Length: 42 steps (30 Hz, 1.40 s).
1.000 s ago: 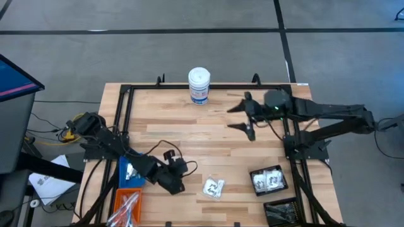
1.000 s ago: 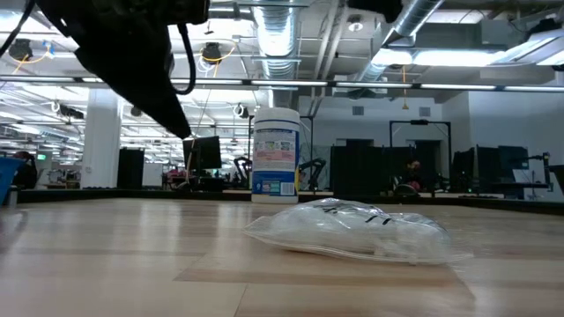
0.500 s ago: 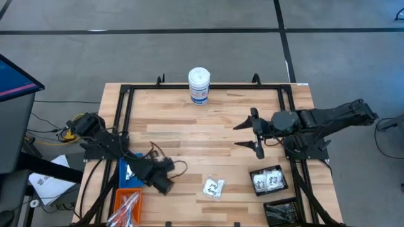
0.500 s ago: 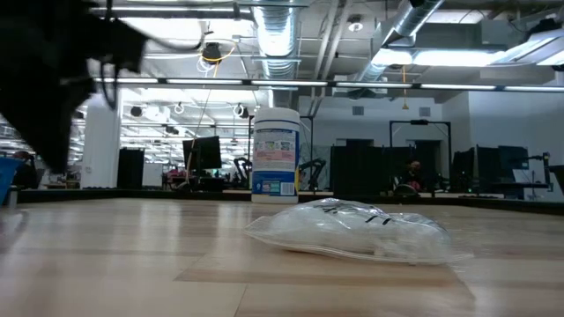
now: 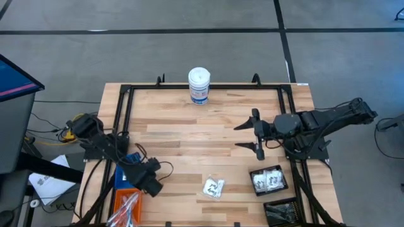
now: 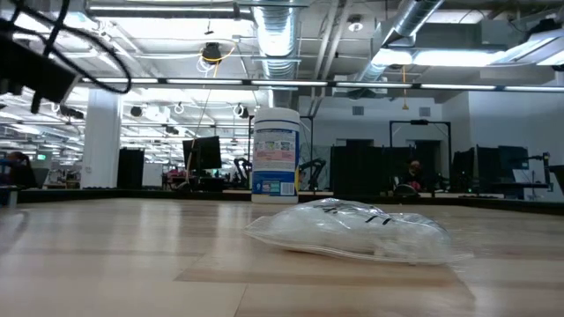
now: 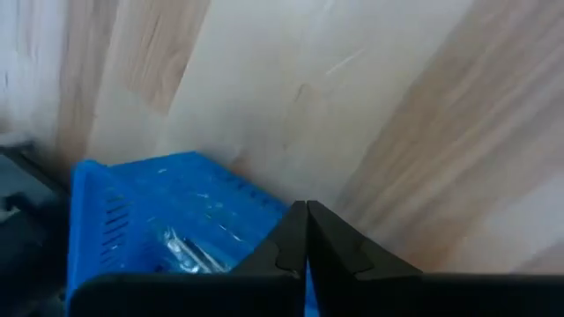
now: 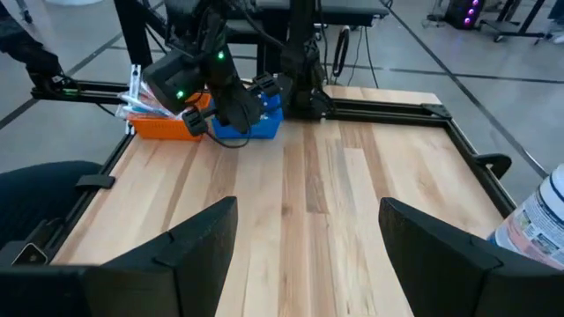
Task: Pick & Place Travel size toiletries
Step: Put the white cotton swab pack into the top black bin
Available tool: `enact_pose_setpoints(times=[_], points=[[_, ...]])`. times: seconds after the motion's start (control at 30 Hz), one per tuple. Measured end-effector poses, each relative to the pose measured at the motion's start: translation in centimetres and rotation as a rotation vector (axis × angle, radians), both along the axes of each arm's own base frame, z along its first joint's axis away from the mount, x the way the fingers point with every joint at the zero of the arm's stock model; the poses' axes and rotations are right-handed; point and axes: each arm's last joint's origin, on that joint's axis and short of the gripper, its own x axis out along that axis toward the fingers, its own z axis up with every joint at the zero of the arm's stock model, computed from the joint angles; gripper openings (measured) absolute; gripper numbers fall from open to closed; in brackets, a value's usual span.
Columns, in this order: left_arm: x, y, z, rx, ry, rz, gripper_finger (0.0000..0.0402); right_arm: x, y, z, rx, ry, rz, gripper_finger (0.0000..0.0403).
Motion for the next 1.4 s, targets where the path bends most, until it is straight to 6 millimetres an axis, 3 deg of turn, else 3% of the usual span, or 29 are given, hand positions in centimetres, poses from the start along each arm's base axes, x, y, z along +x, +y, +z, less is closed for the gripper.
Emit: enact_pose_setpoints(times=[0.2, 0.63, 0.93, 1.2, 1.4], points=[[-2.1, -0.4, 0.1, 0.017, -0.086, 0.022, 0.0001, 0.1, 0.0, 0.4, -0.005, -0.039, 0.005, 0.0271], [-3.1, -1.3, 6.4, -0.031, -0.783, -0.104, 0.0001, 0.2, 0.0, 0.7, -0.009, -0.071, 0.009, 0.0271], [1.4, -4.2, 6.5, -0.094, -1.015, -0.446, 0.0001, 0.2, 0.1, 0.7, -0.005, -0.069, 0.011, 0.0271], [3.2, -4.4, 4.9, -0.116, -0.98, -0.464, 0.0001, 0.2, 0.1, 0.6, 0.007, -0.055, 0.007, 0.0271], [6.8, -3.4, 2.8, -0.02, -0.969, -0.624, 0.0001, 0.1, 0.1, 0.4, 0.004, -0.044, 0.007, 0.0271]])
